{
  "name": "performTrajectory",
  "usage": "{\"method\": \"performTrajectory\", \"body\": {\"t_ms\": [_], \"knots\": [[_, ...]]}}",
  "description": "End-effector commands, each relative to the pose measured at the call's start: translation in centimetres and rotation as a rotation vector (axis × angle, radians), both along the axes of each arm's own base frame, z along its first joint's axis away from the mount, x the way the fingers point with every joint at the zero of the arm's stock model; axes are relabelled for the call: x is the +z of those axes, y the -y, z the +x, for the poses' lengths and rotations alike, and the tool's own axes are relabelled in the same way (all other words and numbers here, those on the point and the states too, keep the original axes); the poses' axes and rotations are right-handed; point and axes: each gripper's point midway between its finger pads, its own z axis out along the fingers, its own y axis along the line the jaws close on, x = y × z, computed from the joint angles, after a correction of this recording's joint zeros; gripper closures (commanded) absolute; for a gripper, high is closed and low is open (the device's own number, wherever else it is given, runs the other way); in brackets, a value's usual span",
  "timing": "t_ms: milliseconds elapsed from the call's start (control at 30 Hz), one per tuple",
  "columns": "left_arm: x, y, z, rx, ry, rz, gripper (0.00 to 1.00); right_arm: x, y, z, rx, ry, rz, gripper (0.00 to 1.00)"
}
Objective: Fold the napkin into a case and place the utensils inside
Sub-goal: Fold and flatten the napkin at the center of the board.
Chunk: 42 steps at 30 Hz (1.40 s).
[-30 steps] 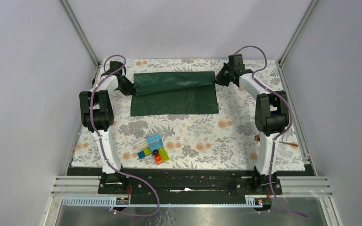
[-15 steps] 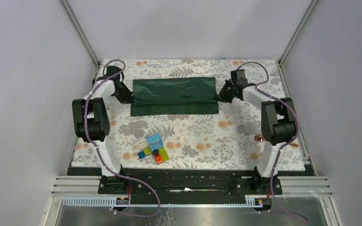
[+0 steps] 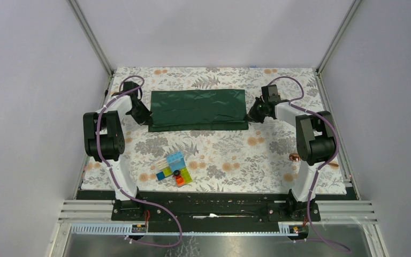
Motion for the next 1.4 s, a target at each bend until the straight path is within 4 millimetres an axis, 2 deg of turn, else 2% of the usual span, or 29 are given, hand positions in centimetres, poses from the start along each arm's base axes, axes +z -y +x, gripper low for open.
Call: {"method": "performTrajectory", "body": {"t_ms": [0,467,767,1367], "knots": [[0.3,-0.9,0.7,-0.005,0.034,0.040,1.00,0.7,-0.5,0.1,0.029,0.039,0.013,1.00],[-0.4,-1.1,0.4,-0.019,0.014,0.056,1.00,-0.9,-1.1,-0.5,0.051,-0.003,0.008,1.00],[0.3,-1.5,0.7,-0.025,0.032,0.078,1.00,-1.9,-1.3,-1.0,0.059,-0.032,-0.007,1.00],[-0.6,-0.9,-0.4,-0.031,0.002,0.053,1.00,-2.0,-0.6,-0.5,0.040,-0.035,-0.056,0.96]]}}
